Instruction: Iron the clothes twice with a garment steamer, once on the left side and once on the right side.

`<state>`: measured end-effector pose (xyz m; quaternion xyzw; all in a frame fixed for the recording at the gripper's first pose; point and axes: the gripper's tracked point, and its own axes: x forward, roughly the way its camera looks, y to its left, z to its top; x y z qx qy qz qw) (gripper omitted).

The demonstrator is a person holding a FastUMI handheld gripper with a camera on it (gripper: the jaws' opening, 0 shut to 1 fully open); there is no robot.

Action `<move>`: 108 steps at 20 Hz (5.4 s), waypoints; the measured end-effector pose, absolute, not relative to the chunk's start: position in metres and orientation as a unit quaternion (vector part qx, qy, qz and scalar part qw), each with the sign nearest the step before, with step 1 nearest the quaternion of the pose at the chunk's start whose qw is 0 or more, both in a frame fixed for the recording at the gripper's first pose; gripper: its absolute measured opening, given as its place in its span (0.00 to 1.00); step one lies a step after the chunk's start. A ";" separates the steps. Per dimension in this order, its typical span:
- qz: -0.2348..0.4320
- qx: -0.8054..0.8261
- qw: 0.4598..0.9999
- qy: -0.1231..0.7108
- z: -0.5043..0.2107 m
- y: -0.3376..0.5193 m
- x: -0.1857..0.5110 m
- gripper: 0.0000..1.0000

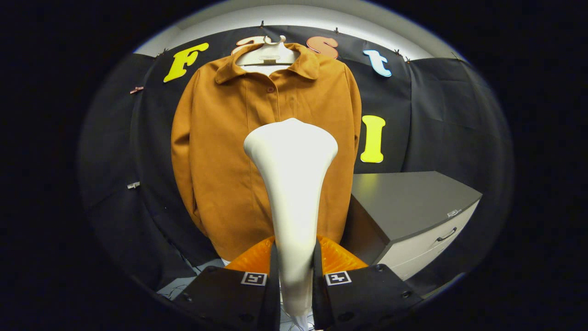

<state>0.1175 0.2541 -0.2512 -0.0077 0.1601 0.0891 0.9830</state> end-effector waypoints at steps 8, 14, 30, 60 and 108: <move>0.109 -0.008 0.987 0.114 -0.188 0.303 0.133 0.31; 0.125 -0.014 0.986 0.112 -0.184 0.357 0.146 0.31; 0.107 -0.024 0.989 0.100 -0.193 0.417 0.196 0.31; 0.118 -0.057 0.978 0.165 -0.339 0.400 0.172 0.31; 0.129 -0.014 0.988 0.079 -0.153 0.313 0.115 0.31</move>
